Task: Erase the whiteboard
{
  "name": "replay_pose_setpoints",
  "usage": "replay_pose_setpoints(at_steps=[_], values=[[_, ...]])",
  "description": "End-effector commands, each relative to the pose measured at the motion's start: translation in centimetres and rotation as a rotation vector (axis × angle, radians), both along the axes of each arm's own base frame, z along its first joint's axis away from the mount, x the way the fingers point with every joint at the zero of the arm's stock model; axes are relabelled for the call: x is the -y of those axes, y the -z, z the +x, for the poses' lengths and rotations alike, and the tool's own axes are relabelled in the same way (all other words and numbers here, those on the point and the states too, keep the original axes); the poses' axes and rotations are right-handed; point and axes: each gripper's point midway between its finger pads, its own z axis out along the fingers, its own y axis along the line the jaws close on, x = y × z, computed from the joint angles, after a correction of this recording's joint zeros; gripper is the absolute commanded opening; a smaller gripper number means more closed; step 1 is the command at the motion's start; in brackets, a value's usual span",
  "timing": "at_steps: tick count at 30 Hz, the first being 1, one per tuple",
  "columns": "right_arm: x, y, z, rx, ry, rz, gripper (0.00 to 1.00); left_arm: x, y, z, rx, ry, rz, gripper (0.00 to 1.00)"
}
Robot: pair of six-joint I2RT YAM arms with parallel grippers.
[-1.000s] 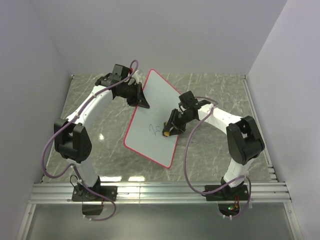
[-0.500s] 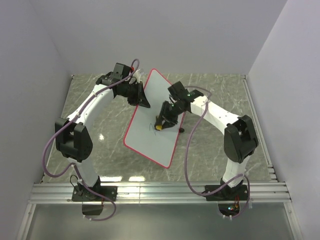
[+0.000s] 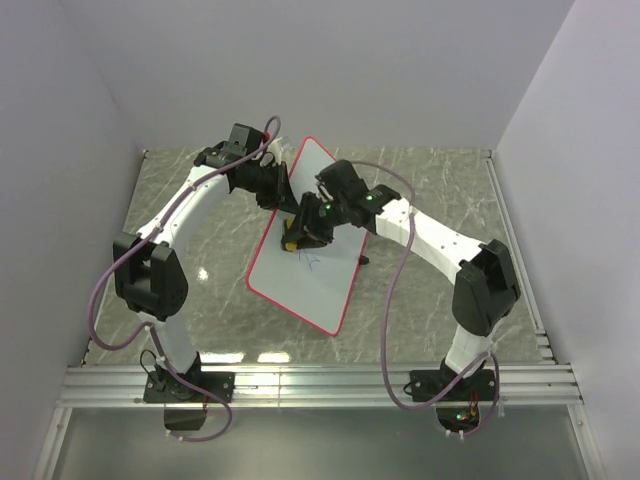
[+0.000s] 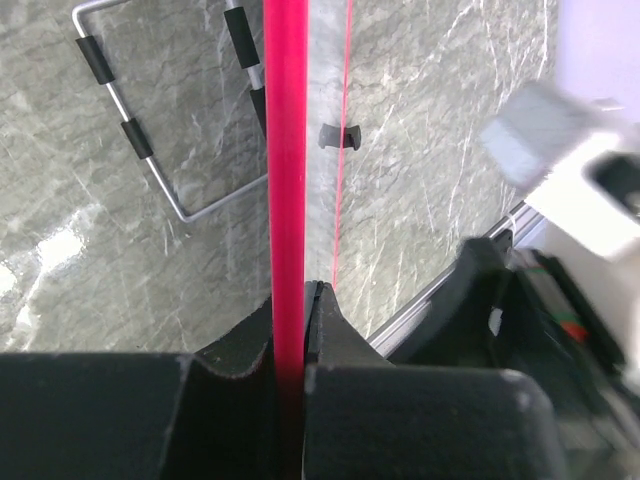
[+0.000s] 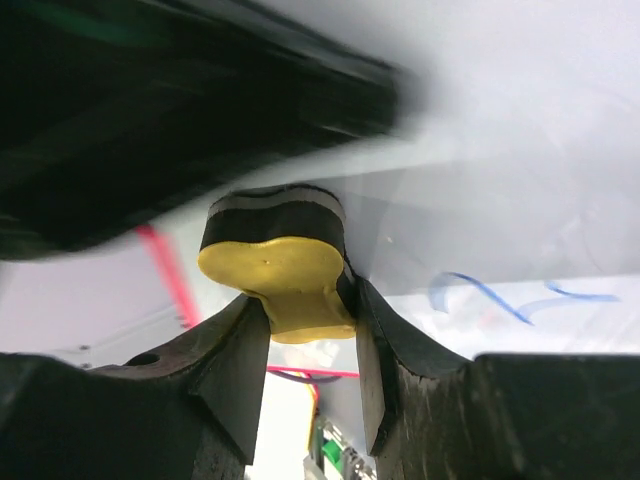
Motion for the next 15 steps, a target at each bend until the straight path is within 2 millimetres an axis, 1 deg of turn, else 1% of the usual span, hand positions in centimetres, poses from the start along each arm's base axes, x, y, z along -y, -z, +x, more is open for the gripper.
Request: replay_pose_setpoints(at_steps=[1,2,3,4,6,7,9,11,15], values=[[3.3,9.5,-1.2,-0.093,0.054,-0.210,0.00,-1.9,4.4,0.8,0.052,-0.024,0.277,0.00],[4.1,10.3,-1.4,-0.094,0.063,-0.228,0.00,-2.0,4.3,0.8,0.053,-0.026,0.279,0.00],[4.9,10.3,-1.6,-0.085,0.074,-0.231,0.00,-2.0,4.3,0.7,0.058,-0.023,0.274,0.00],[6.1,12.2,-2.5,-0.108,0.087,-0.263,0.00,-2.0,4.3,0.7,0.057,-0.022,0.272,0.00],[7.0,13.1,-2.8,-0.121,0.110,-0.263,0.00,-2.0,4.6,0.4,0.050,-0.021,0.270,0.00],[7.6,14.2,-3.3,-0.140,0.112,-0.281,0.00,-2.0,4.7,0.3,0.048,-0.022,0.270,0.00],[8.0,15.2,-3.4,-0.156,0.114,-0.300,0.00,-2.1,5.0,0.2,0.038,-0.023,0.275,0.00],[8.1,15.6,-3.2,-0.157,0.111,-0.321,0.00,-2.0,4.7,0.2,0.042,-0.022,0.270,0.00],[8.9,17.2,-4.0,-0.214,0.120,-0.369,0.00,-2.1,4.3,0.4,0.051,-0.027,0.273,0.00]])
